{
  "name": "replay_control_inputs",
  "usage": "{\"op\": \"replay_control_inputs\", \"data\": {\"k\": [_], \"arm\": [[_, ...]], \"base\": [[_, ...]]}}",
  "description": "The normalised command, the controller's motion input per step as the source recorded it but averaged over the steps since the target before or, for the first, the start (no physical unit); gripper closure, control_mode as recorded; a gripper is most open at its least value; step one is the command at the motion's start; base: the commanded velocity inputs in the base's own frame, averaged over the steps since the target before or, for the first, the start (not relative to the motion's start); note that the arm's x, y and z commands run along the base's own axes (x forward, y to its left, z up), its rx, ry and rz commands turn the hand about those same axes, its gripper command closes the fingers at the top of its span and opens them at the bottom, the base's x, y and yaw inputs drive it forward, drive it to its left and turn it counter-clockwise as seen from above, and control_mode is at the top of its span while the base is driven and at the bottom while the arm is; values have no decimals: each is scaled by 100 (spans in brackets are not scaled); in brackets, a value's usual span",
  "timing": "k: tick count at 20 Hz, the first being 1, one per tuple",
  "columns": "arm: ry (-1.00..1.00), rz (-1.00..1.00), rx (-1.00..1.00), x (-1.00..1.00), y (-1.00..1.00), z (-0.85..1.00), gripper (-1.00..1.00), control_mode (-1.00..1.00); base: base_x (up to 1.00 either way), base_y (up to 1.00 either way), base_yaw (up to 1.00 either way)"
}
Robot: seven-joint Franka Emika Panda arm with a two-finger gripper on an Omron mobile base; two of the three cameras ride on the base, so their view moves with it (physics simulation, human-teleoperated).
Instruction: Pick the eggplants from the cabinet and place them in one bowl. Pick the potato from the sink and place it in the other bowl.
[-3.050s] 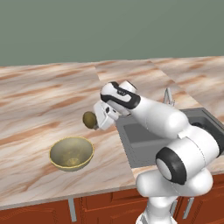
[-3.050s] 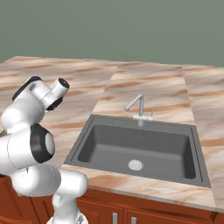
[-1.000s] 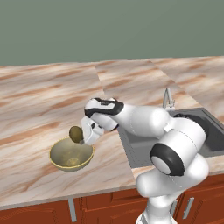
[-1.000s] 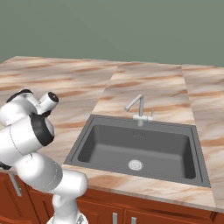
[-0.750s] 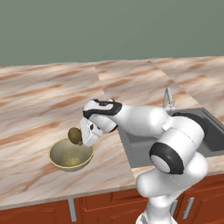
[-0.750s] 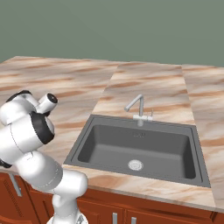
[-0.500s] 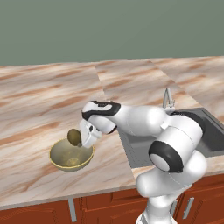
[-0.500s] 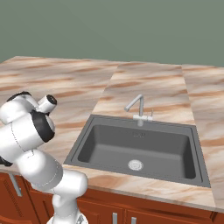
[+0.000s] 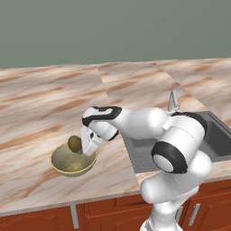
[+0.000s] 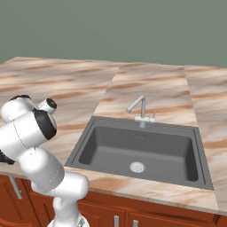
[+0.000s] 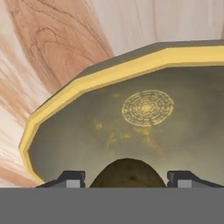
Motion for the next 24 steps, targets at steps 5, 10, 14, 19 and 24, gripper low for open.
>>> {"op": "replay_control_inputs", "data": {"k": [5,10,14,19,24], "arm": [[1,0,0,1,9,-12,100,-100],[0,0,0,0,8,-12,100,-100],[0,0,0,0,11,-12,100,-100],[0,0,0,0,12,-13,100,-100],[0,0,0,0,10,-11,100,-100]], "base": [[0,0,0],[0,0,0],[0,0,0],[0,0,0],[0,0,0]]}}
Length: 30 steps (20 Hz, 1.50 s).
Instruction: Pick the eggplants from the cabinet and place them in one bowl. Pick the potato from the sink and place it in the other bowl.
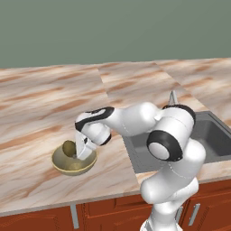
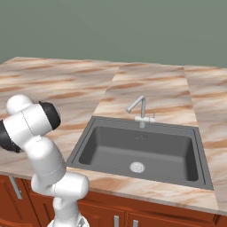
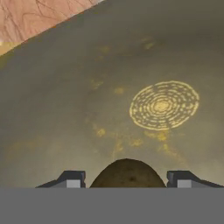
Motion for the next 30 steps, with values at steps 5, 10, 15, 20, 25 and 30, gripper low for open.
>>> {"op": "replay_control_inputs", "data": {"k": [5,10,15,20,25,30], "arm": [[0,0,0,-3,8,-11,100,-100],[0,0,0,-17,2,-10,100,-100],[0,0,0,-27,0,-10,100,-100],[0,0,0,-27,0,-10,100,-100],[0,0,0,-24,0,-10,100,-100],[0,-2,0,-9,0,-11,100,-100]], "base": [[0,0,0],[0,0,0],[0,0,0],[0,0,0],[0,0,0],[0,0,0]]}}
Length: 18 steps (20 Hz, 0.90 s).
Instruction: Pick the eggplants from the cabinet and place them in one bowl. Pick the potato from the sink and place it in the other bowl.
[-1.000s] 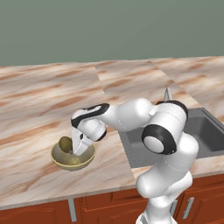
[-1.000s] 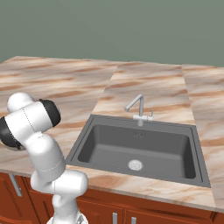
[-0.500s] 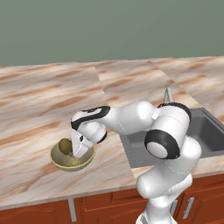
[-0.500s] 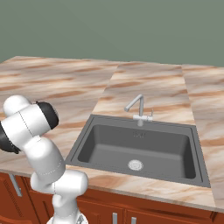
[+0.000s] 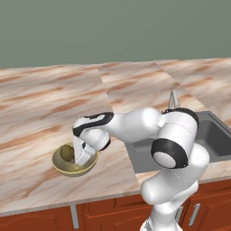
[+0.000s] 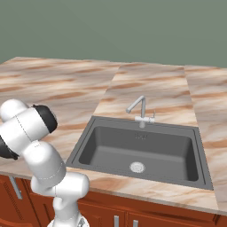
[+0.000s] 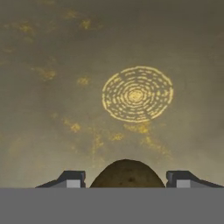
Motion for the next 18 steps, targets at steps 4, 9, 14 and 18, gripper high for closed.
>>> {"op": "replay_control_inputs", "data": {"k": [4,9,14,18], "arm": [[0,-3,0,0,0,-11,100,-100],[0,-3,0,0,0,-13,100,-100],[0,-3,0,-2,0,-14,-100,-100],[0,-2,0,-9,0,-9,-100,-100]], "base": [[0,0,0],[0,0,0],[0,0,0],[0,0,0]]}}
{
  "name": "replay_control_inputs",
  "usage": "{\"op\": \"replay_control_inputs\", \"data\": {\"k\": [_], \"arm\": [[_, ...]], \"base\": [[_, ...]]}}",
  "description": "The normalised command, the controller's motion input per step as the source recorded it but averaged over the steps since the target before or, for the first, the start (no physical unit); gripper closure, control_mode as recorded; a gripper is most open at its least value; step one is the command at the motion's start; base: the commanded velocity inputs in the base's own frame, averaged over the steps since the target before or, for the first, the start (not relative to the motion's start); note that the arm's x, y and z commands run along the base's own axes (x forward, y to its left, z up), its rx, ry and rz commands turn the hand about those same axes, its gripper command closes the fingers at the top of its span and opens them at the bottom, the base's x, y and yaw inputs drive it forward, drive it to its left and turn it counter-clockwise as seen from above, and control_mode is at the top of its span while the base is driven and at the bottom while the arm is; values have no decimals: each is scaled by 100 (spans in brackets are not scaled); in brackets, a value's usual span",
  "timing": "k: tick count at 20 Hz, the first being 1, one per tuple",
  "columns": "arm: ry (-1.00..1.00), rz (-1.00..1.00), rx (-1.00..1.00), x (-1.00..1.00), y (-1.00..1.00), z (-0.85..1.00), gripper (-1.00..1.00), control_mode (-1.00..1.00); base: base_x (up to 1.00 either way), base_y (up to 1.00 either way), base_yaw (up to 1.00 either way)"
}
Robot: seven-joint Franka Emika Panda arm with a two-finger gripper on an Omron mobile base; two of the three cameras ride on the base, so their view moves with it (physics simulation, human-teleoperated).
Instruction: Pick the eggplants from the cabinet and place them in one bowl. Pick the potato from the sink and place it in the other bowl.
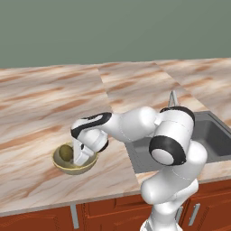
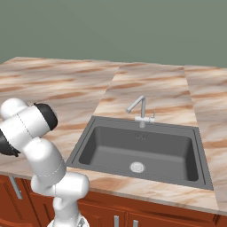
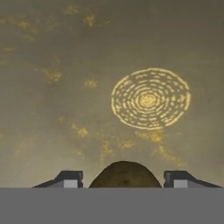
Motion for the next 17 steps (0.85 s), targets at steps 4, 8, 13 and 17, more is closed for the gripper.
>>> {"op": "replay_control_inputs", "data": {"k": [4,8,13,17], "arm": [[0,-2,0,-10,-1,-1,-100,-100],[0,-1,0,-10,0,0,-100,-100],[0,0,0,-10,0,3,-100,-100],[0,0,0,-14,-4,16,-100,-100]], "base": [[0,0,0],[0,0,0],[0,0,0],[0,0,0]]}}
